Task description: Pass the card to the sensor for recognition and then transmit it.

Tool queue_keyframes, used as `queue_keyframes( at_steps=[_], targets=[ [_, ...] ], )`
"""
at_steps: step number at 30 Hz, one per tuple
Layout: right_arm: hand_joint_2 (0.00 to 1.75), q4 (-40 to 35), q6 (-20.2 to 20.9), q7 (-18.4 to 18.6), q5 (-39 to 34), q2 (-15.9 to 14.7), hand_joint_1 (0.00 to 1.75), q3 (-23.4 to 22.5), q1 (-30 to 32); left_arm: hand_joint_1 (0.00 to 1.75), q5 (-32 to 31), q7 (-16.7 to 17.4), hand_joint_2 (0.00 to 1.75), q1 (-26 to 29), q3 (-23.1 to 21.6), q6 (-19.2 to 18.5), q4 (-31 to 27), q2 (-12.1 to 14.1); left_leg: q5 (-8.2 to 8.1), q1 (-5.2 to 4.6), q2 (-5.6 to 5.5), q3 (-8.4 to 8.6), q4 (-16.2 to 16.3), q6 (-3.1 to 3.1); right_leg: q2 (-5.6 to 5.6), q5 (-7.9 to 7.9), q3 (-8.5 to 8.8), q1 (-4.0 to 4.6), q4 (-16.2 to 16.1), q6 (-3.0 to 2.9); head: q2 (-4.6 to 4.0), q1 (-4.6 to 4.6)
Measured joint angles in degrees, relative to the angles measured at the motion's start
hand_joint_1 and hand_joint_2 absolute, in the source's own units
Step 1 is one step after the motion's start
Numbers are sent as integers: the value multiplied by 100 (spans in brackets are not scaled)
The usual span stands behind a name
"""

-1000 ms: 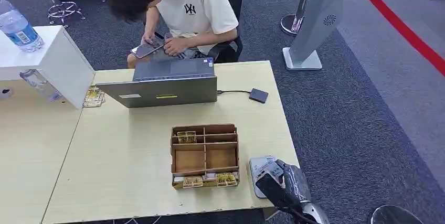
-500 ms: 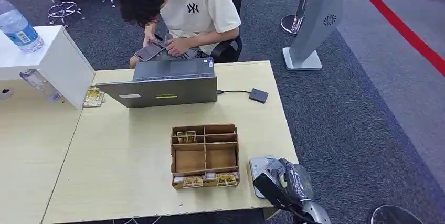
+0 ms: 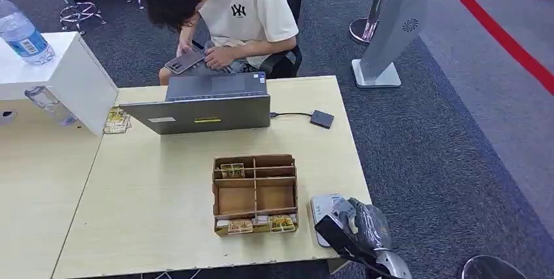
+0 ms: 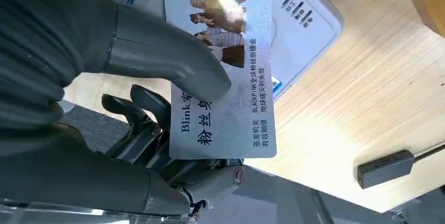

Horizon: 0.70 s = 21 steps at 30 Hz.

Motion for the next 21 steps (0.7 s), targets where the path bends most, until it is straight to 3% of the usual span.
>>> queue_keyframes(
  at_steps=[21],
  targets=[
    [175,363,44,28,-66,2,175,-39,-218,0,-28,2,0,0,0,-15,2,2,0,0,1,19,0,0,1,0,17,0,0,0,0,0]
  ],
)
